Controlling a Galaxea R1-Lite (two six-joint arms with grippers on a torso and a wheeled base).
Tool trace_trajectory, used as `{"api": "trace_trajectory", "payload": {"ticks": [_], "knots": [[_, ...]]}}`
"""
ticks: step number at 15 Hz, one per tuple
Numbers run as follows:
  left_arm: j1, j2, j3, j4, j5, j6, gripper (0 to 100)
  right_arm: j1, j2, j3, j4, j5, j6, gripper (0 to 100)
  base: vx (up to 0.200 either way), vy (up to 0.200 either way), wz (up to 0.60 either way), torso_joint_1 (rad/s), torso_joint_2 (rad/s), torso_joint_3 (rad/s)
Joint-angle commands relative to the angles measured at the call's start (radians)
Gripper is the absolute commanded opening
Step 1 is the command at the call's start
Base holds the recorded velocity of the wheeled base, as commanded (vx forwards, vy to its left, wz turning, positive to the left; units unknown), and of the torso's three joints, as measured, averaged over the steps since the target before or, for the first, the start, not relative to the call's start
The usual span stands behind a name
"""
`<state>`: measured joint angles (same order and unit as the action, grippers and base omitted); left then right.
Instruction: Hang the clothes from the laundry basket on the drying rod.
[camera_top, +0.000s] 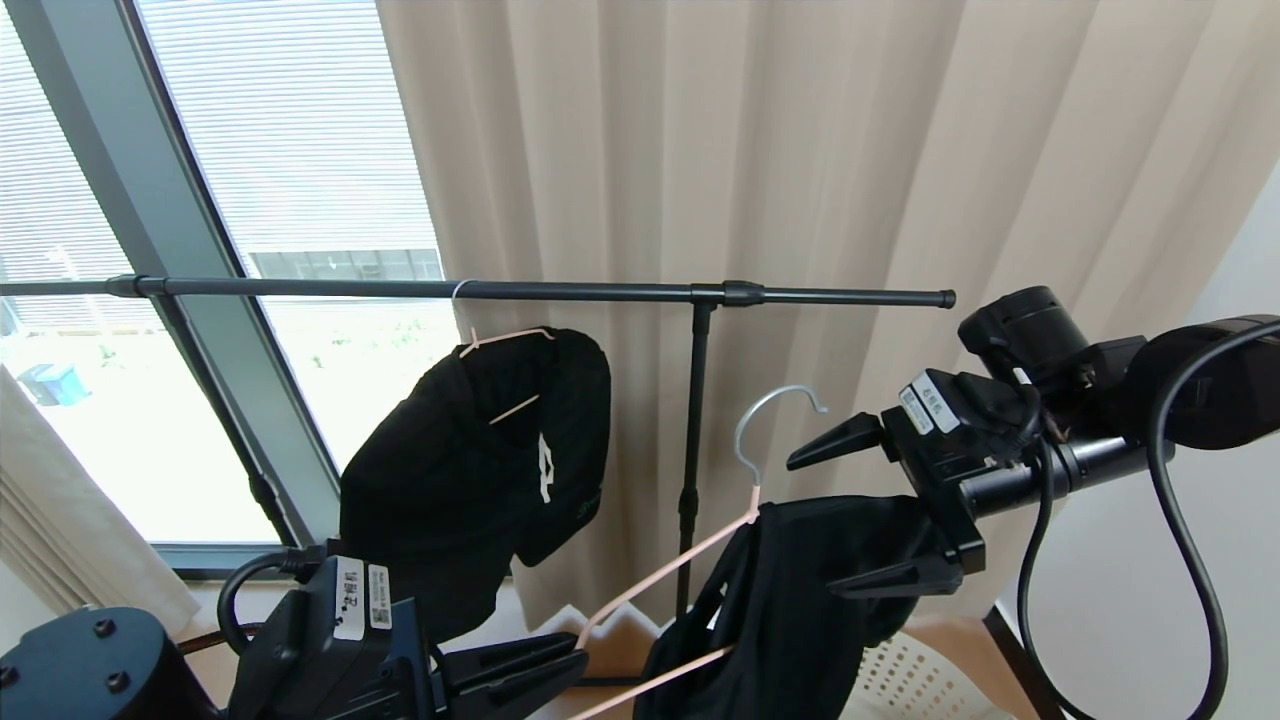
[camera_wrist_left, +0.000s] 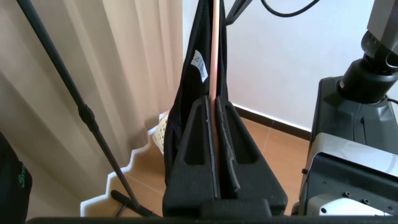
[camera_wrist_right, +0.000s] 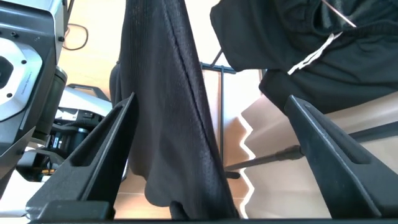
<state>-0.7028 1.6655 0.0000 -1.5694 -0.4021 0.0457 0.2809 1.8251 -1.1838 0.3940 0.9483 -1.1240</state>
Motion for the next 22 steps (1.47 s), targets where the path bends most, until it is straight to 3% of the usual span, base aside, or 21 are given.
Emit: {"api": "trace_trajectory", "payload": {"ticks": [1,3,4,22], "knots": [[0.0,0.0,0.0,-0.001,0.0,0.0,0,0.004,0.005,-0.005,0.0,0.001,0.0,100,0.0,0.0,0.0,0.0,0.0,0.0],[0.0,0.0,0.0,-0.001,0.0,0.0,0,0.004,0.01,-0.005,0.002,0.001,0.0,100,0.0,0.0,0.0,0.0,0.0,0.0],[0.0,-0.001,0.0,-0.001,0.0,0.0,0,0.004,0.01,-0.007,0.0,0.0,0.0,0,0.0,0.0,0.0,0.0,0.0,0.0],[0.012,0.002,0.0,-0.001,-0.001,0.009,0,0.008,-0.038,0.013,0.0,0.006,-0.002,0,0.0,0.0,0.0,0.0,0.0,0.0]]}}
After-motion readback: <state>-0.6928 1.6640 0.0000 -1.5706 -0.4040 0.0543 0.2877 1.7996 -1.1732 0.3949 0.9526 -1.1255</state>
